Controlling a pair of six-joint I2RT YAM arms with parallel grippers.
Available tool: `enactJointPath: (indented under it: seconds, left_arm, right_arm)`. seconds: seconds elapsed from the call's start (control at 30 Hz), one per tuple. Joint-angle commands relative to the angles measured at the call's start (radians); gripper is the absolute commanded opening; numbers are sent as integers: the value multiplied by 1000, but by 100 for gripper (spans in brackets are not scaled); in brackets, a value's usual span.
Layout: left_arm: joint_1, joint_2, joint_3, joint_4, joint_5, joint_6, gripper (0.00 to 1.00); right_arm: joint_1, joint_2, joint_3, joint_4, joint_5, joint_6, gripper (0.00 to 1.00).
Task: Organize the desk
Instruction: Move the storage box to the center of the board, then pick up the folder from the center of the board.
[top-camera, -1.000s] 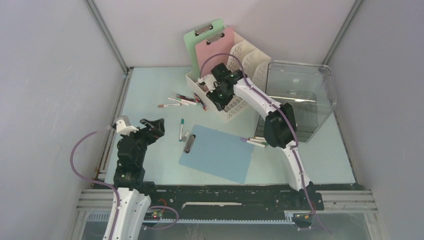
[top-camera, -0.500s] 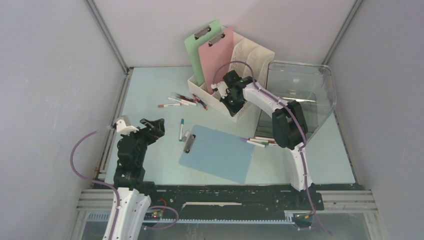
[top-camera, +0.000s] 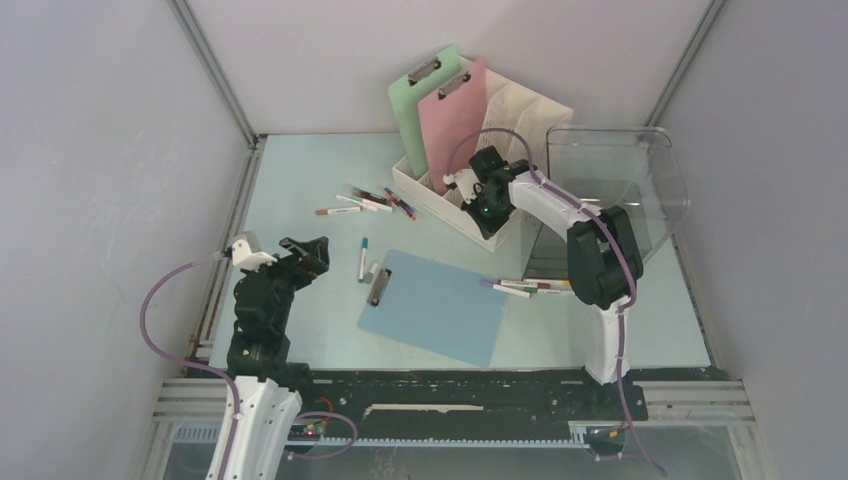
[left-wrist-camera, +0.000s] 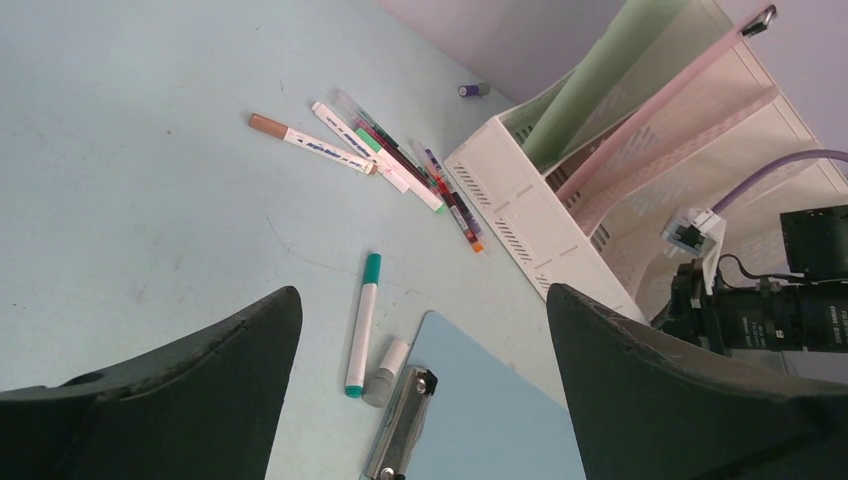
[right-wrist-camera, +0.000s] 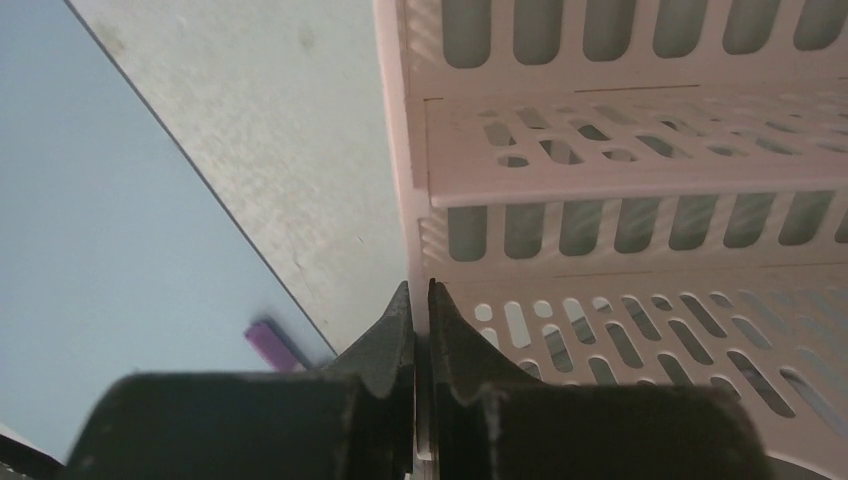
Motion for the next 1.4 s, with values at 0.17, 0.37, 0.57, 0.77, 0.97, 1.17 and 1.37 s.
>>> enactJointPath:
  seconds: [0.17,0.37,0.57,0.77,0.97,1.17,1.37]
  left_arm:
    - [4,-9,-6,41,38,-17,99]
    - [4,-6,-10,49,46,-19,99]
    - [4,8,-18,78,67,-18,99]
    - [4,71,-16,116,151,-20,99]
    - [1,165,12,149,285,-29,99]
    - [-53,252,41,155,266,-7,99]
    - [-142,428,150,155,192,45,99]
  right_arm:
    - [-140,-134,-107,9,52,-16,0]
    - [-177,-151,-151,16,47,-47,0]
    - [-191,-154,-155,7,12,-68,12]
    - [-160,-184,-145,3,-22,-102,53]
    - [-85,-251,-120,-2,-11,-135,76]
    - [-34,-322,-104,-31,-63,-142,91]
    - [-33,-415,-120,-72,-227,-151,94]
